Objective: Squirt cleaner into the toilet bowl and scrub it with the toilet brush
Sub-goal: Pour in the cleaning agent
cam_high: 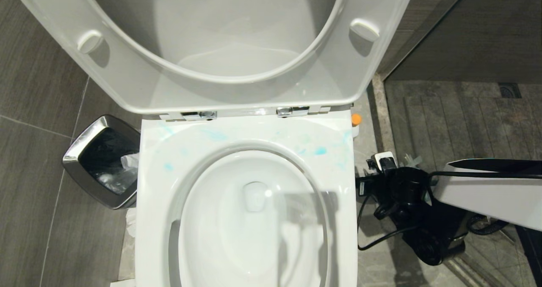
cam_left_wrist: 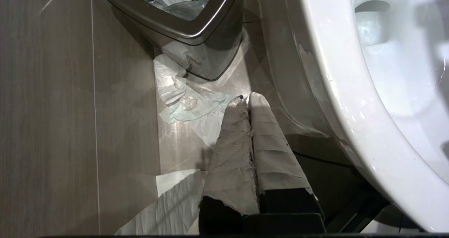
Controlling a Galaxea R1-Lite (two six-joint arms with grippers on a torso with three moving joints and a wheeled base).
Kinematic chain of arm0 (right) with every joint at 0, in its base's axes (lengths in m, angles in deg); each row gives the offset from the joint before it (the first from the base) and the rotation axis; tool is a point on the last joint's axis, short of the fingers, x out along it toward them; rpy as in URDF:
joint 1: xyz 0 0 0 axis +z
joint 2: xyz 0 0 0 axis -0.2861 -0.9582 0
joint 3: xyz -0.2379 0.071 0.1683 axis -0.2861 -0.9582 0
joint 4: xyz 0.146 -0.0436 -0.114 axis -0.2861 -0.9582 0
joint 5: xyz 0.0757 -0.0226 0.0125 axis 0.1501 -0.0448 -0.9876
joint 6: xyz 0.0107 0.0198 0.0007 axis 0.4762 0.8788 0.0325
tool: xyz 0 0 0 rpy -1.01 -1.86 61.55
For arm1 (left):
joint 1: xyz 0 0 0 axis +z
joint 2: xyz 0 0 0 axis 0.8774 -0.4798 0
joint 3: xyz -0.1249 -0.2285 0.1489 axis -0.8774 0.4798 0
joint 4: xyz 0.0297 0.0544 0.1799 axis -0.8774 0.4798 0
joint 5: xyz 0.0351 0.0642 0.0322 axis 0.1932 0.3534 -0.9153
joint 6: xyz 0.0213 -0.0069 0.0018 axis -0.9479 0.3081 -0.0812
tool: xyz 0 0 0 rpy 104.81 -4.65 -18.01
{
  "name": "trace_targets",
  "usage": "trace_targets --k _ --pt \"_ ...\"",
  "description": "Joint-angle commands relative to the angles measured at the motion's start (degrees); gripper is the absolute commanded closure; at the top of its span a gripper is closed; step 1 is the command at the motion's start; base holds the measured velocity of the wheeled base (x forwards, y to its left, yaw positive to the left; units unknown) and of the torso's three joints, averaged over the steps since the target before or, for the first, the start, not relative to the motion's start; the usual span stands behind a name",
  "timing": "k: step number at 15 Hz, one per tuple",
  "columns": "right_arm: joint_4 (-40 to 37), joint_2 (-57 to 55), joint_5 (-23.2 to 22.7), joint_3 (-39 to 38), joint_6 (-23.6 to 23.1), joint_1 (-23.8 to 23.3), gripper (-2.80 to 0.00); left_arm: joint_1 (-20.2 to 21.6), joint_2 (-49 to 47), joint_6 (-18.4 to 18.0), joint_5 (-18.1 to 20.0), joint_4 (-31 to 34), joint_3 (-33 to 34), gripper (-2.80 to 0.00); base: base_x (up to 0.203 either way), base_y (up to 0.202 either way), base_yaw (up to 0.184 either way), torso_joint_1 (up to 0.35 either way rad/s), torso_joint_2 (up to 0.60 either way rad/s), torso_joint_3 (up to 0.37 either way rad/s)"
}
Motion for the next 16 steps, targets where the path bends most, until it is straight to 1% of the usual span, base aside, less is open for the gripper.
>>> trace_targets --k 1,6,9,10,12,15,16 --pt "0.5 -3.4 -0.1 5.3 -0.8 0.4 -2.80 0.0 -0.1 0.0 0.0 0.0 0.1 0.00 0.000 0.000 0.000 0.000 0.00 0.000" --pt "0.5 -7.1 -0.2 15.1 -1.3 1.1 -2.80 0.0 -0.1 0.0 0.0 0.0 0.1 0.00 0.000 0.000 0.000 0.000 0.00 0.000" --pt "0.5 -9.1 -0.3 20.7 -3.8 1.0 -2.80 0.0 -0.1 0.0 0.0 0.0 0.1 0.00 0.000 0.000 0.000 0.000 0.00 0.000" --pt "0.5 -9.6 -1.0 22.5 -4.7 0.9 -2.80 0.0 -0.1 0.0 0.0 0.0 0.0 0.00 0.000 0.000 0.000 0.000 0.00 0.000" --pt "0.3 -10.8 -4.7 25.5 -5.6 0.0 -2.80 0.0 -0.1 0.0 0.0 0.0 0.1 0.00 0.000 0.000 0.000 0.000 0.00 0.000" --pt "-2.7 -11.7 -6.2 28.5 -5.6 -1.0 -2.80 0.0 -0.1 0.0 0.0 0.0 0.1 0.00 0.000 0.000 0.000 0.000 0.00 0.000" --pt "-3.3 -12.2 -7.4 29.1 -5.7 -1.3 -2.80 0.0 -0.1 0.0 0.0 0.1 0.1 0.00 0.000 0.000 0.000 0.000 0.00 0.000"
